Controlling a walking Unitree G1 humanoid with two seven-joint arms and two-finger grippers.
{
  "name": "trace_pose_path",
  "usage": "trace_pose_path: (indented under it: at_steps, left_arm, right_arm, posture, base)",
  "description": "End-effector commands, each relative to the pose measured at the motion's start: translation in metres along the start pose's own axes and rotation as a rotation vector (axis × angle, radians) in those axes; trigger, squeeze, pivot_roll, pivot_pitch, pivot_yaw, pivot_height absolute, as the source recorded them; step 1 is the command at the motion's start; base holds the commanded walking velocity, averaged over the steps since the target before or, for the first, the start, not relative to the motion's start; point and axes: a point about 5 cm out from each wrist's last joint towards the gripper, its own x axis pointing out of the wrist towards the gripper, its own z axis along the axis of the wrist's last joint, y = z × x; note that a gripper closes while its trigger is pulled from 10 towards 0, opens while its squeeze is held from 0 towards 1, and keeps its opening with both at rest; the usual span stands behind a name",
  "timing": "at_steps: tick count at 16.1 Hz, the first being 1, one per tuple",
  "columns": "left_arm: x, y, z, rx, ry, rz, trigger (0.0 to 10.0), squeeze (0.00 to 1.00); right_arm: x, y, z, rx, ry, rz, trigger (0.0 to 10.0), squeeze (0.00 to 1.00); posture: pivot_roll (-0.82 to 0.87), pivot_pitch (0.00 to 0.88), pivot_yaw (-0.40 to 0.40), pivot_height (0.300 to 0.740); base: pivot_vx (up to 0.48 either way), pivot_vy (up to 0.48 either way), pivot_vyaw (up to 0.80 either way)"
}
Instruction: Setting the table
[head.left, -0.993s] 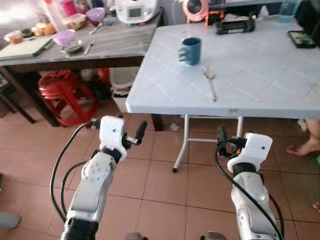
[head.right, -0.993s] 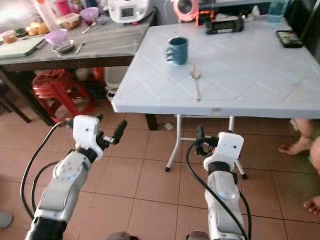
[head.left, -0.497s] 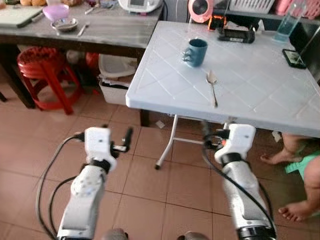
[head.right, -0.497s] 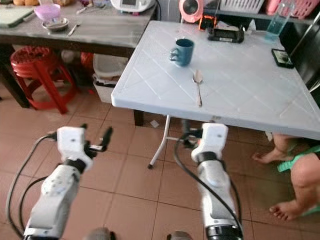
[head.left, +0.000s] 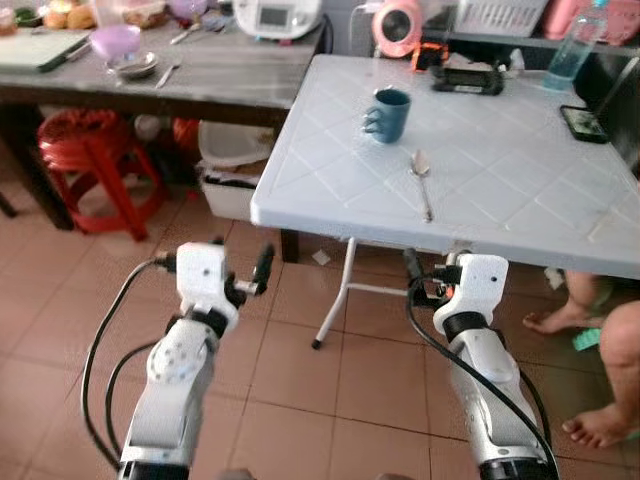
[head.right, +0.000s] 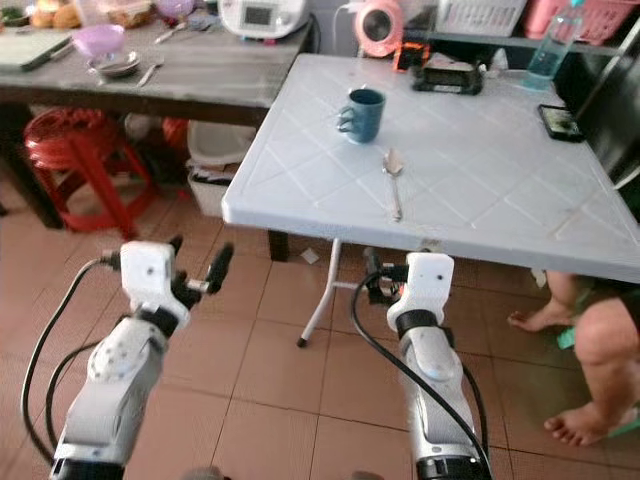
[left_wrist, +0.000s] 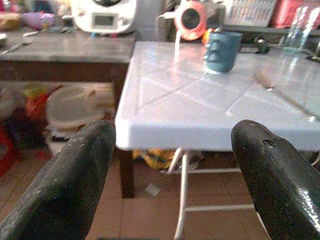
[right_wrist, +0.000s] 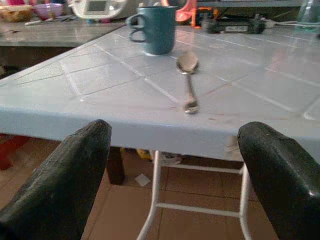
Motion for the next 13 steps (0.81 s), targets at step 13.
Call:
trace_pose_path:
  at_steps: [13]
  left_arm:
    - [0.0026, -0.0029, -0.0031, 0.000, 0.016, -0.024, 10.0, 0.00]
  right_arm:
    - [0.0050, 0.0021, 0.0062, -0.001, -0.011, -0.002, 10.0, 0.00]
  posture:
    - [0.00, 0.000, 0.018, 0.740]
  base:
    - [0.480, 0.000, -0.15]
